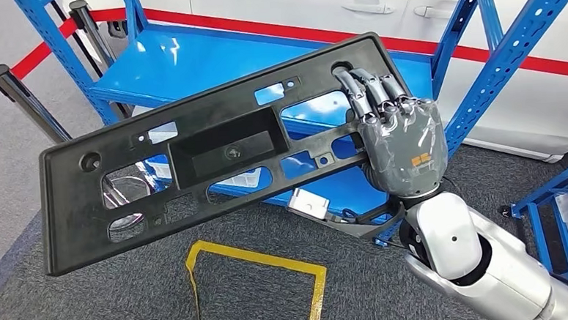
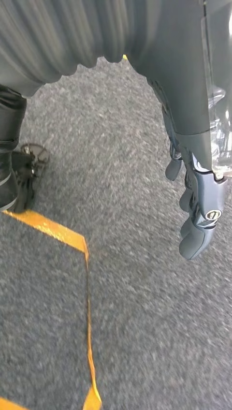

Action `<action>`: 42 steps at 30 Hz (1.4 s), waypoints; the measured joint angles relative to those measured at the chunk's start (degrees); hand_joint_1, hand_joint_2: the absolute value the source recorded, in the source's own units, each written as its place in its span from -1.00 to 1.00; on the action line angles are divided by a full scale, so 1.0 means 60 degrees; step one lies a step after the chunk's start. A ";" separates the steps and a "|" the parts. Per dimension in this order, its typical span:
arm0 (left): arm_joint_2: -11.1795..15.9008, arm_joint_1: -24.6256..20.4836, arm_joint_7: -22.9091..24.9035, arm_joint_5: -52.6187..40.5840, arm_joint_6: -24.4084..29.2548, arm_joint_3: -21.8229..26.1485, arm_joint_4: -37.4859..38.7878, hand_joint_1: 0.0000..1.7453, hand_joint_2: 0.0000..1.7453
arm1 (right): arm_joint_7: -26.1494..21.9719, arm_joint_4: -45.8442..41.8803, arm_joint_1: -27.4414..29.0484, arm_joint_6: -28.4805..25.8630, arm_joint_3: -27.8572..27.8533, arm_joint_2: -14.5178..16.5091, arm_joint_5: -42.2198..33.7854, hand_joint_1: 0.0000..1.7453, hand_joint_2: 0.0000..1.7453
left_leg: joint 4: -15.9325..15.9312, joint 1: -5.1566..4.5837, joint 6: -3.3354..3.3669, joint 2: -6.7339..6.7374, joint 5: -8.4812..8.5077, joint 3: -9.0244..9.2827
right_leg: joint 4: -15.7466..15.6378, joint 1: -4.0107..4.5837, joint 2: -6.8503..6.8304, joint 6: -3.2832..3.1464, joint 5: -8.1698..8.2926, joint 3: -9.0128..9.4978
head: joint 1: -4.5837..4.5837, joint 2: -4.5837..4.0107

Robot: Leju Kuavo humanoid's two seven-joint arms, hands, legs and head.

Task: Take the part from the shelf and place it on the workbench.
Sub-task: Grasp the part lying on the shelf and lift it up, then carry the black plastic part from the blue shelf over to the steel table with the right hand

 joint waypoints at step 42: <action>-0.0014 0.0022 -0.0135 -0.0224 -0.0087 0.0220 0.0021 -1.00 1.00 | 0.0000 -0.0112 0.0031 -0.0158 -0.0236 -0.0075 -0.0942 1.00 1.00 | 0.0519 -0.0179 -0.0293 -0.0120 -0.0022 -0.0581 | -0.2453 0.0257 -0.0056 -0.0614 0.1100 0.1734 | 0.0058 -0.0001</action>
